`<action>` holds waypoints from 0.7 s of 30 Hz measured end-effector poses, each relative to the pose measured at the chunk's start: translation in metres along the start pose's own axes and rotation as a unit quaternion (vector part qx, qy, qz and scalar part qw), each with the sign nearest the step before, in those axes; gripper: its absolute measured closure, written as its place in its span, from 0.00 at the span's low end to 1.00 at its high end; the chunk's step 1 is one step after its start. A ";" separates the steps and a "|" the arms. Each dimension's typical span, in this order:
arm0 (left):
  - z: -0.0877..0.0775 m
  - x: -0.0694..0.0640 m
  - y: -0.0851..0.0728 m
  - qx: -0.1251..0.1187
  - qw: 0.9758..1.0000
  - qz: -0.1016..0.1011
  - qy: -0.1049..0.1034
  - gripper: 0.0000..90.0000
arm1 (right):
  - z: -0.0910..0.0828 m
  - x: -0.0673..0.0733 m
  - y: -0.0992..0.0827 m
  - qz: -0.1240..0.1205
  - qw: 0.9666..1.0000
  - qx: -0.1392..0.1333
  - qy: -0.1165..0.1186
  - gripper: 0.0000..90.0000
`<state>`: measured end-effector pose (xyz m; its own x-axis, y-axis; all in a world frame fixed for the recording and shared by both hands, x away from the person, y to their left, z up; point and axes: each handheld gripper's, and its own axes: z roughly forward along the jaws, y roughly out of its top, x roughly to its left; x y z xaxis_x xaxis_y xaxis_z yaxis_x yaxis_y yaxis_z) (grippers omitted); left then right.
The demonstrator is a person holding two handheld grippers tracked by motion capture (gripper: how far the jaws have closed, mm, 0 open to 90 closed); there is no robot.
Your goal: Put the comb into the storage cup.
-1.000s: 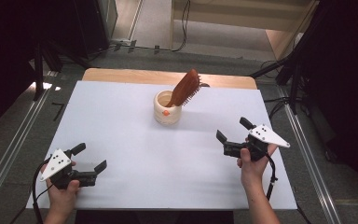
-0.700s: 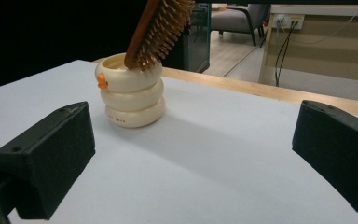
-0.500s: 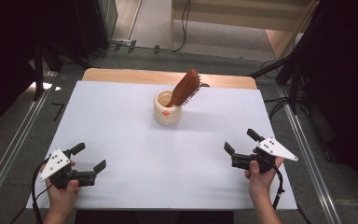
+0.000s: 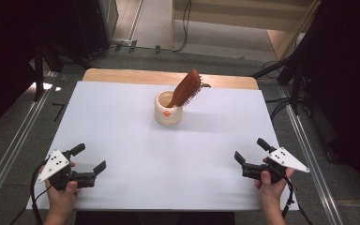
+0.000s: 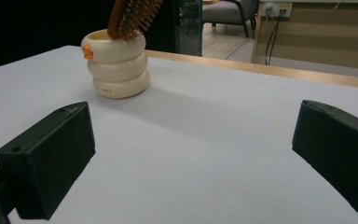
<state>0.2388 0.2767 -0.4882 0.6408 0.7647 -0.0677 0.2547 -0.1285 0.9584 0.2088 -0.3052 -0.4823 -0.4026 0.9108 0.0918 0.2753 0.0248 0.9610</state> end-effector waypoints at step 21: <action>-0.001 0.000 0.000 -0.003 1.000 -0.002 0.000 0.00 | -0.037 -0.033 -0.027 0.022 1.000 0.005 -0.014 0.00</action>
<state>0.2381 0.2776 -0.4878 0.6396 0.7654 -0.0718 0.2529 -0.1213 0.9599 0.1826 -0.3507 -0.5016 -0.3653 0.9224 0.1256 0.3006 -0.0108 0.9537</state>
